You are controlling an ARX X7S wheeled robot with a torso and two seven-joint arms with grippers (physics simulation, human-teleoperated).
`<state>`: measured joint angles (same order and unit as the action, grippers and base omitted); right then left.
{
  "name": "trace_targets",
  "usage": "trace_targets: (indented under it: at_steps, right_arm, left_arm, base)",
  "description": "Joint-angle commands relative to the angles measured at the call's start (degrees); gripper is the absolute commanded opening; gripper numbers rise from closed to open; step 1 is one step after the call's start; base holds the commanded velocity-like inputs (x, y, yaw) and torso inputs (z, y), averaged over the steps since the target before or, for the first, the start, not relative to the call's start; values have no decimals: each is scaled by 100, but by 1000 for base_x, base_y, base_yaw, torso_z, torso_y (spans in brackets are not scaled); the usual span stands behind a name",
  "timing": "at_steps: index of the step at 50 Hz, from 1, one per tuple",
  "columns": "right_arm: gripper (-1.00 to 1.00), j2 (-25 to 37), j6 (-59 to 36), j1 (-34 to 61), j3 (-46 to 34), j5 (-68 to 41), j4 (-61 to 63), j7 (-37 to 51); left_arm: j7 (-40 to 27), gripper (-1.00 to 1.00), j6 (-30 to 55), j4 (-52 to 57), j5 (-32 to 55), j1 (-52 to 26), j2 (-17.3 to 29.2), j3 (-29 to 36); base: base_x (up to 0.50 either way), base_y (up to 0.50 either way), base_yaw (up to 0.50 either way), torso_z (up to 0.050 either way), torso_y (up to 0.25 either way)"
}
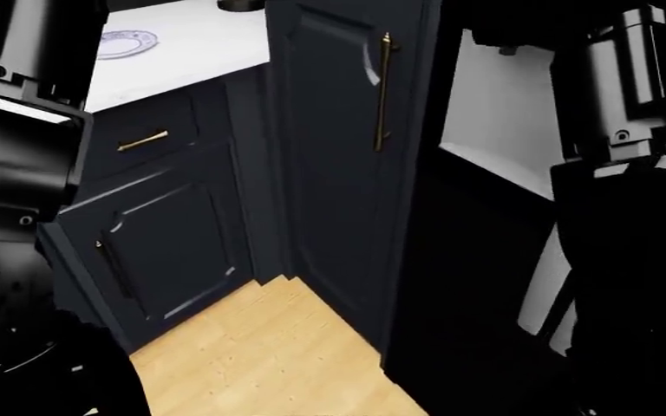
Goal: Place the potato on the top rack of the oven.
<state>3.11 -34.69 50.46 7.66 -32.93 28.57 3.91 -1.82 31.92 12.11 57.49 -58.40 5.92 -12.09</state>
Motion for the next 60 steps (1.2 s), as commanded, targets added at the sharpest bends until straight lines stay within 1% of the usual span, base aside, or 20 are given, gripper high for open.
trace_targets:
  at_steps: [1,13,29,39,60]
  right_arm:
    - [-100,52,304,32,-67,15,-272,-20]
    - [-100,102,450,-3,-130,-114,-229,68]
    - [-100,224,621,-97,-235,-225,-41,160]
    - [-100,295,711,-150,-223,-328,-31,240]
    - [-100,334,1009,-82,-359,-367,-270,275]
  left_arm:
    - [27,100,-128,-153,-18,-37,-4,119]
    - [-41,100,-165,-125,77,-18,54,174]
    - [-147,100,-262,-19,154,75,134,192]
    - [-229,100,-294,40,195,73,166,248]
    - [-176,100,-426,-83,319,95,168,345]
  base:
    - [-55,50,-500,0,0]
    - [-108,108,-500,0,0]
    - [-307,350,-335,0,0]
    - [-179,232,-499,0,0]
    - [-114,180,-500,1,0]
